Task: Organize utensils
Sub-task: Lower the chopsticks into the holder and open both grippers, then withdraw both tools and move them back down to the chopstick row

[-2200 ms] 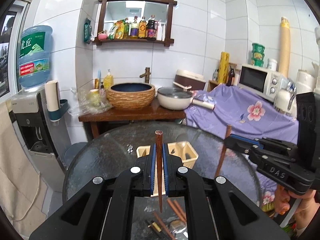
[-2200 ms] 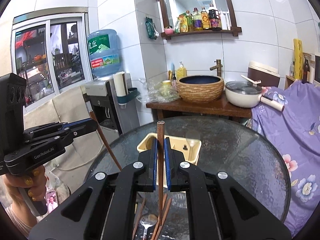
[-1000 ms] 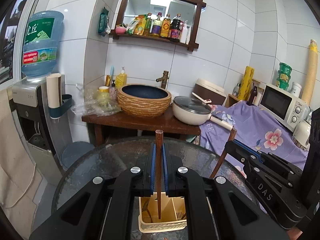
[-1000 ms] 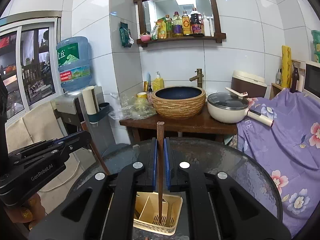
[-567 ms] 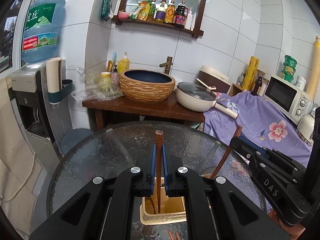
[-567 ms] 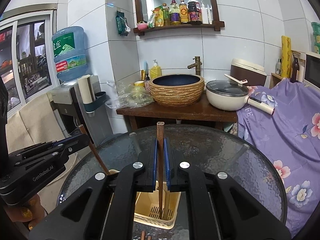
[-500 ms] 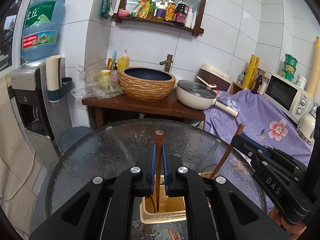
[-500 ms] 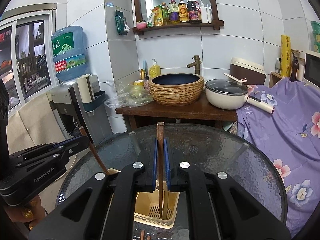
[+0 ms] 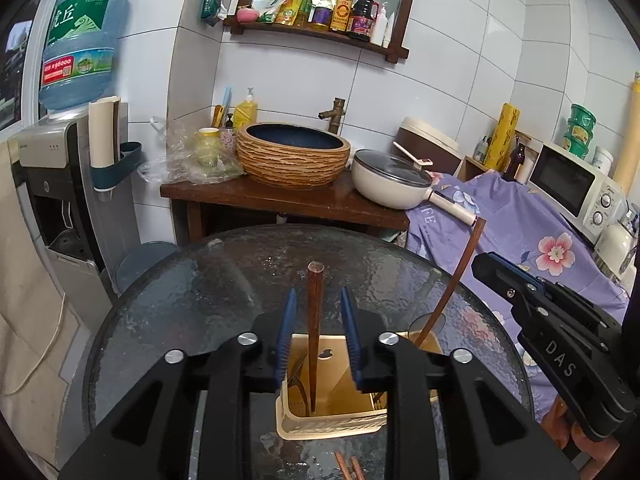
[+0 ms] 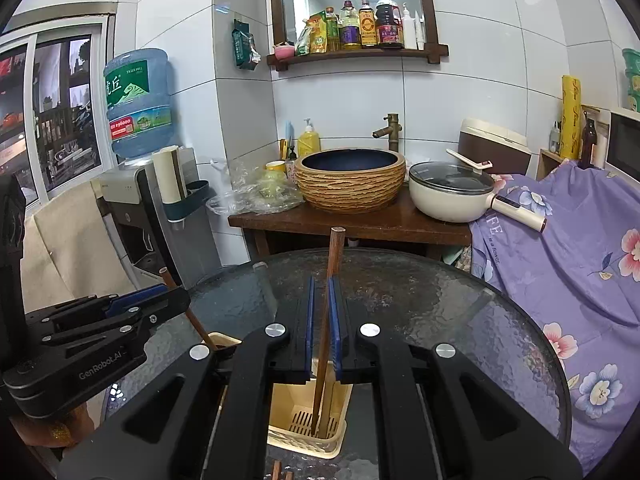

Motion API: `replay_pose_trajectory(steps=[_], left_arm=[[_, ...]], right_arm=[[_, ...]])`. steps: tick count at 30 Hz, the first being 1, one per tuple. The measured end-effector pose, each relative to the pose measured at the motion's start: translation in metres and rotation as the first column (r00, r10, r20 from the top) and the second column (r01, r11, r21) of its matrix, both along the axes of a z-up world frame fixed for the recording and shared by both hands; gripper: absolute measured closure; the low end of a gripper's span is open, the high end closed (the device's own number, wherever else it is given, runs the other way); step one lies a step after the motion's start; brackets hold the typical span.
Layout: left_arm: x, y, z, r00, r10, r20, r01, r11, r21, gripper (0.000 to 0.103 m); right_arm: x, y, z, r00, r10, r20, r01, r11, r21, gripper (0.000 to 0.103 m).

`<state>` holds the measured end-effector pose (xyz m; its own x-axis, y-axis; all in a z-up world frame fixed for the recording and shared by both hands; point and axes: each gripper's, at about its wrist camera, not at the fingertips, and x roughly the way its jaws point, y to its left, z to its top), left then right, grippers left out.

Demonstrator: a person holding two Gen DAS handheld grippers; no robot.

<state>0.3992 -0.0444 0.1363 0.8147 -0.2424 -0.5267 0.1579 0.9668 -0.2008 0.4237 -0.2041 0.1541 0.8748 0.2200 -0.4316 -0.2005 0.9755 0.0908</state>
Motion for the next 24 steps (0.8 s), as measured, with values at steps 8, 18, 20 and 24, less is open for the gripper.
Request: replay_pose_trajectory(steps=[8, 18, 20, 24], left_arm=[[-0.024, 0.012, 0.014, 0.997, -0.005, 0.076, 0.007, 1.0, -0.026, 0.05], [-0.091, 0.033, -0.015, 0.995, -0.005, 0.103, 0.004, 1.0, 0.014, 0.026], [-0.103, 0.033, -0.031, 0.997, -0.018, 0.076, 0.015, 0.999, 0.043, 0.026], [-0.113, 0.034, -0.071, 0.999, -0.033, -0.027, 0.035, 0.994, 0.102, 0.026]], right_arm=[[-0.02, -0.004, 0.005, 0.998, 0.002, 0.067, -0.002, 1.0, 0.002, 0.055], [-0.077, -0.01, -0.028, 0.999, 0.047, 0.01, -0.047, 0.999, 0.027, 0.055], [-0.089, -0.004, -0.047, 0.997, 0.076, -0.029, -0.076, 0.997, 0.006, 0.055], [-0.096, 0.001, -0.086, 0.985, 0.107, -0.135, -0.108, 0.994, -0.004, 0.055]])
